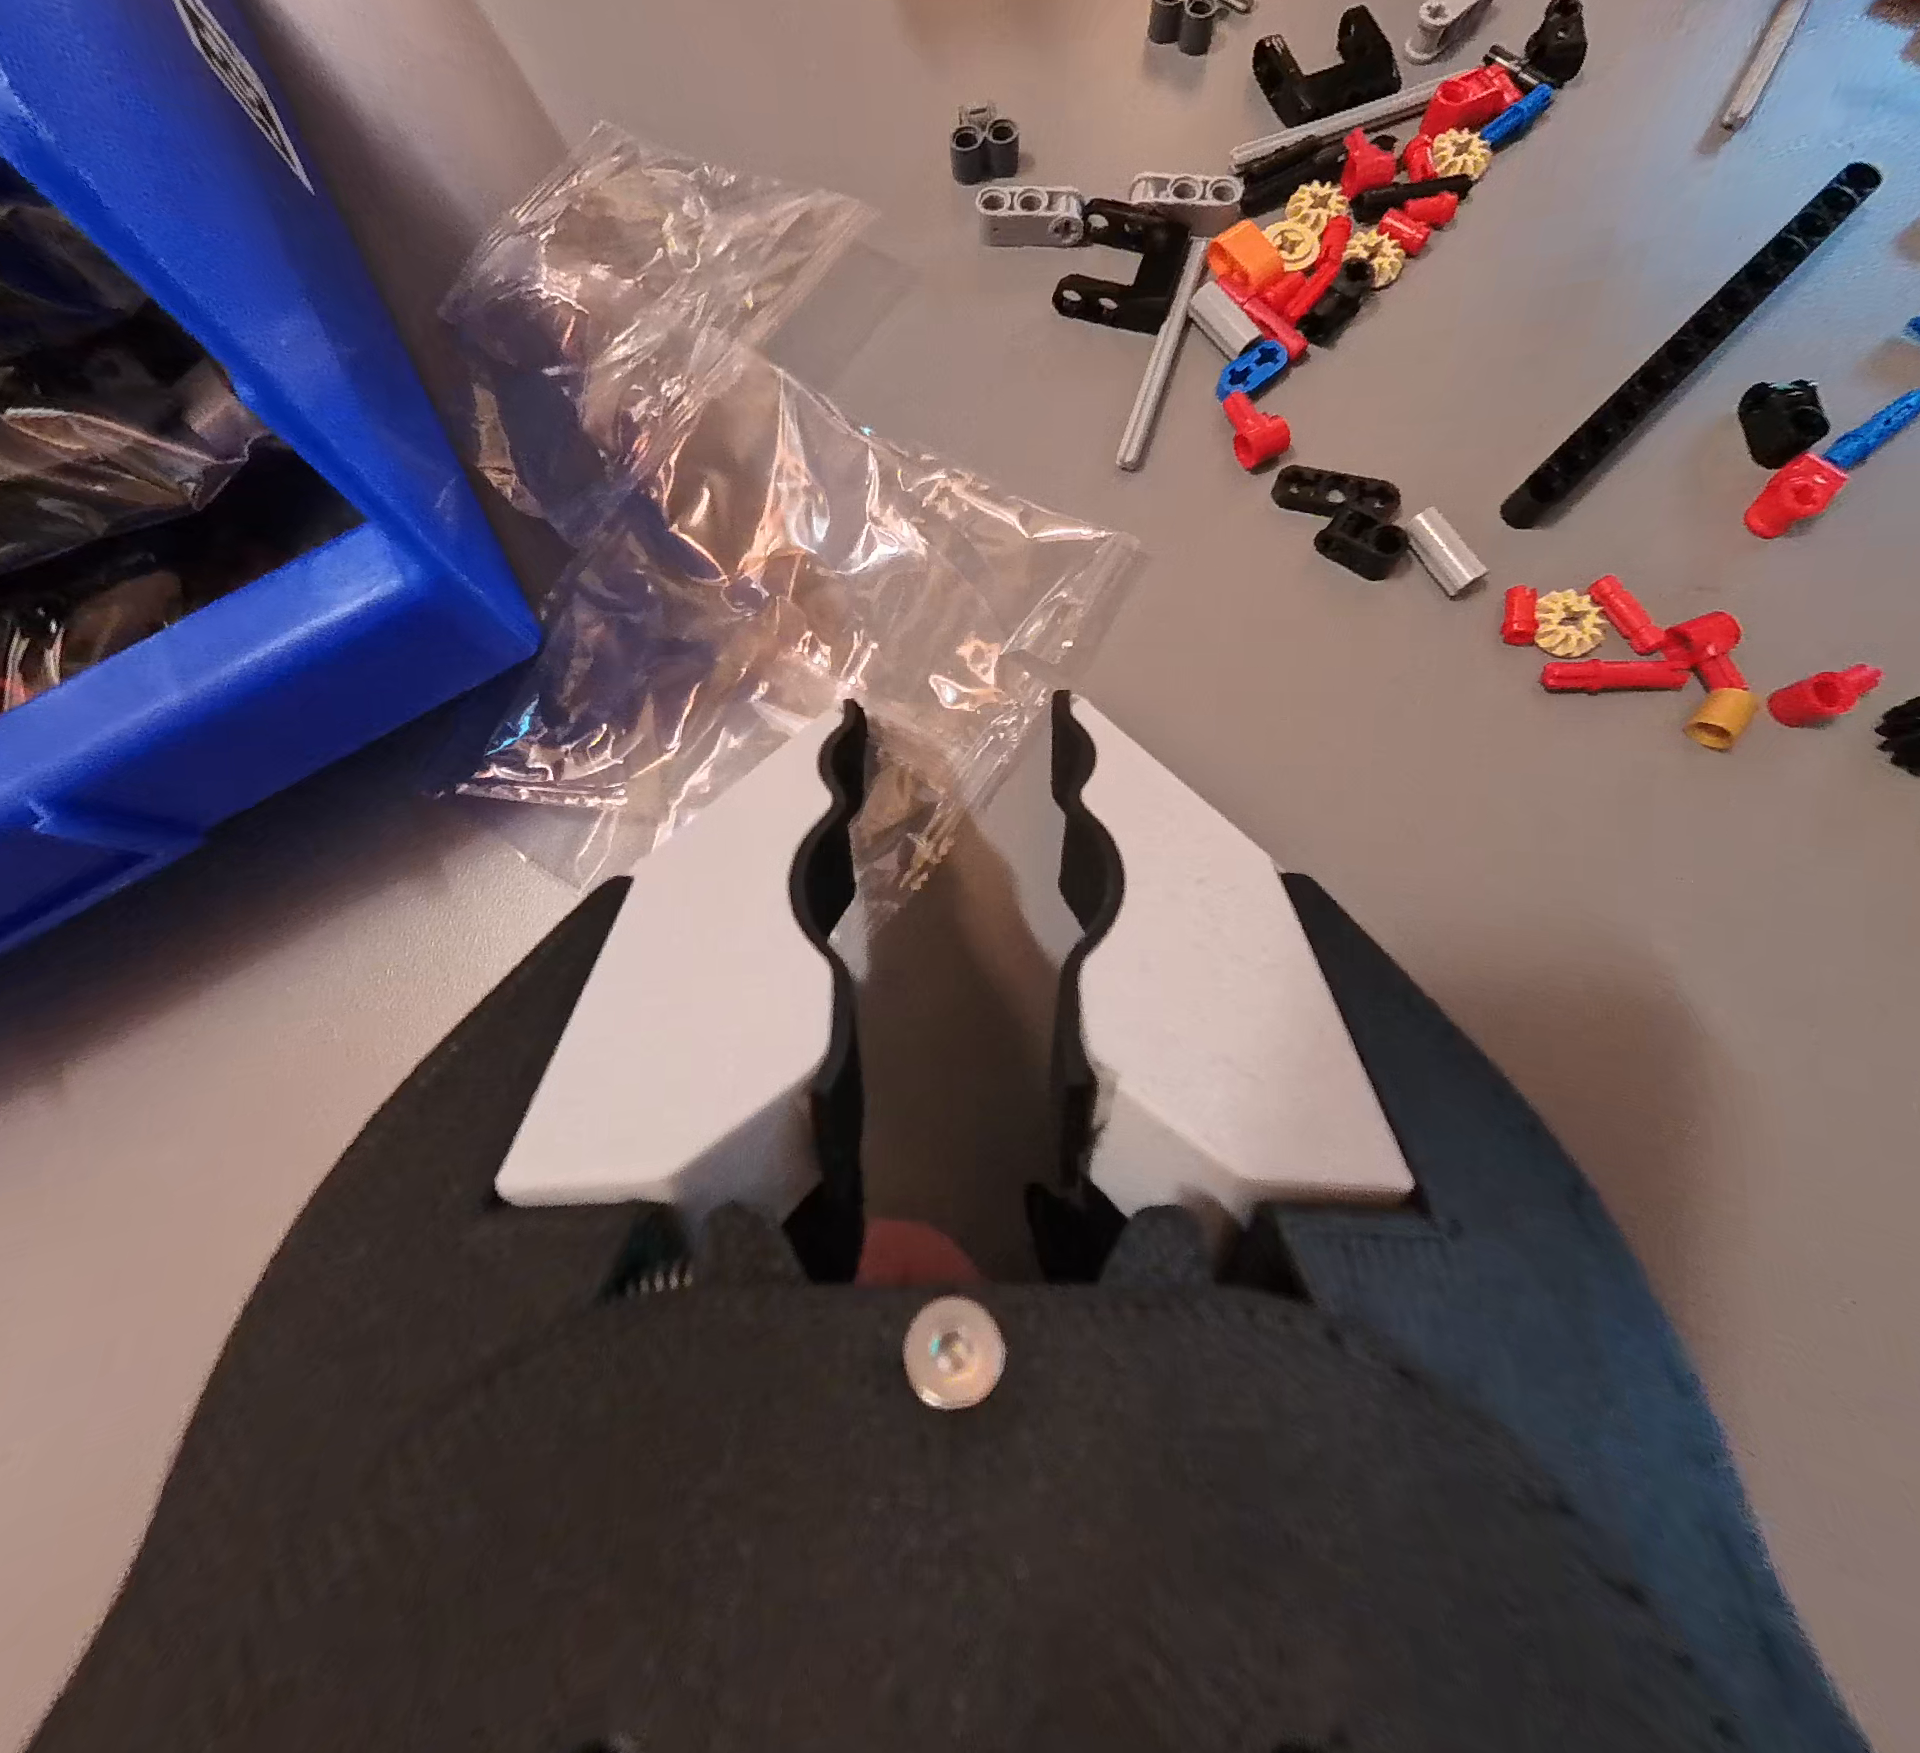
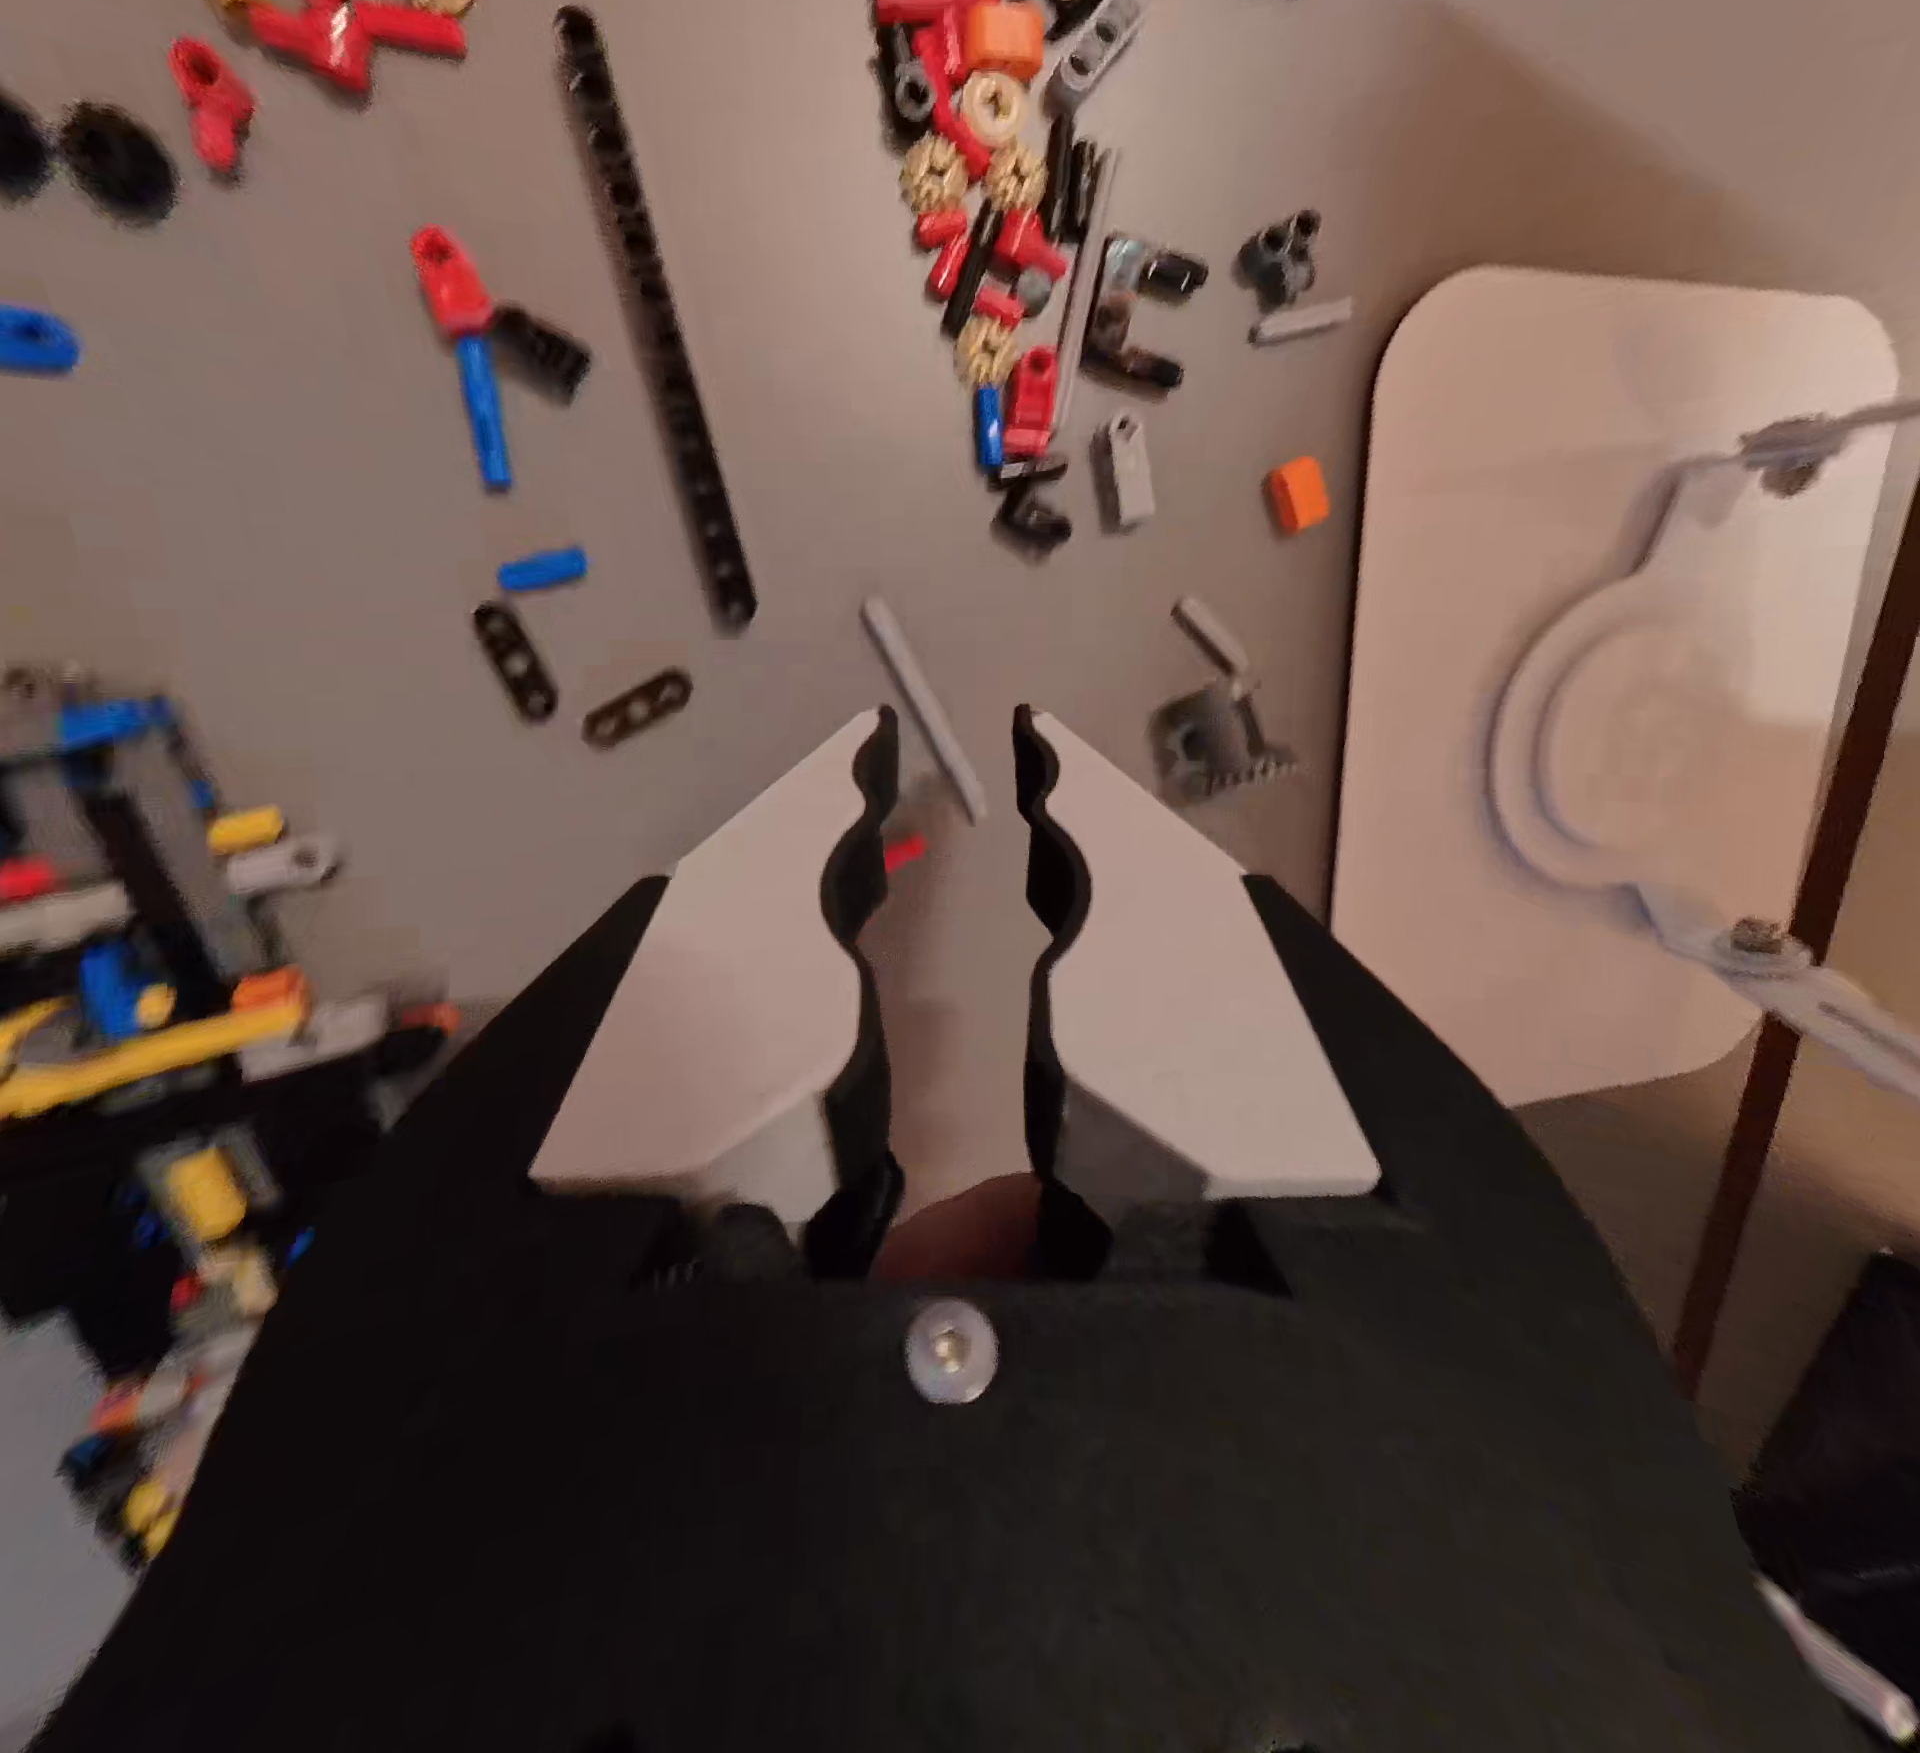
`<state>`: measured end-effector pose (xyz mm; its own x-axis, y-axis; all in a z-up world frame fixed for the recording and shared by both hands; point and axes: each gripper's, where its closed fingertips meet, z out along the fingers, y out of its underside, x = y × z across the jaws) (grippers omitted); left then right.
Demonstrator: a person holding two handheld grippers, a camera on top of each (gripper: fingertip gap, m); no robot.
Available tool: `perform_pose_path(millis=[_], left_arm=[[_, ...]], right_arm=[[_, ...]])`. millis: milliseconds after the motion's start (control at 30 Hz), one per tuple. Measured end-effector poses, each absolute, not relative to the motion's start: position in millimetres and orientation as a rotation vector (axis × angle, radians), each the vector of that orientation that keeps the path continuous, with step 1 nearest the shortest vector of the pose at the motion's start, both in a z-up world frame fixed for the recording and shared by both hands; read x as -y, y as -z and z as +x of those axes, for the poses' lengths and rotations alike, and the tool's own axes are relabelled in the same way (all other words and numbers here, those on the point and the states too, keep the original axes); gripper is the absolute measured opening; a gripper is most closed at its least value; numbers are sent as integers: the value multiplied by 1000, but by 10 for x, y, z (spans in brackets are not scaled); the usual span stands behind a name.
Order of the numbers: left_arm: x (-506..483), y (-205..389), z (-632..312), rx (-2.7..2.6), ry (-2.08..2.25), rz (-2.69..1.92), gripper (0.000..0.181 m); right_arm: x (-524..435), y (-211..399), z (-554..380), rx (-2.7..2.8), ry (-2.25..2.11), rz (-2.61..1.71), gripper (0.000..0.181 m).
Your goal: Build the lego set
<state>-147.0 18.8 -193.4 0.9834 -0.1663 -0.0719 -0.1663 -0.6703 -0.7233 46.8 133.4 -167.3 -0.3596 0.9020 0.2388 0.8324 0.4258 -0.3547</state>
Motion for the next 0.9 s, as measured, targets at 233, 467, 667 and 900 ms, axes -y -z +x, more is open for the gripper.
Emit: perform_pose_path(millis=[233,467,667,900], left_arm=[[-188,1936,-1467,-226,17,-2320,34],[-189,1933,-1471,-230,-1,-2316,34],[-190,1931,-1473,-231,-6,-2316,34],[-191,1929,-1481,-227,-12,-2315,36]], right_arm=[[-1117,1714,1175,2445,-256,-1473,13],[-1088,1952,1289,2461,-242,-1487,14],[-1069,1967,1256,2417,-347,-1539,2],[-1070,1965,1268,2356,-387,-1574,1]])
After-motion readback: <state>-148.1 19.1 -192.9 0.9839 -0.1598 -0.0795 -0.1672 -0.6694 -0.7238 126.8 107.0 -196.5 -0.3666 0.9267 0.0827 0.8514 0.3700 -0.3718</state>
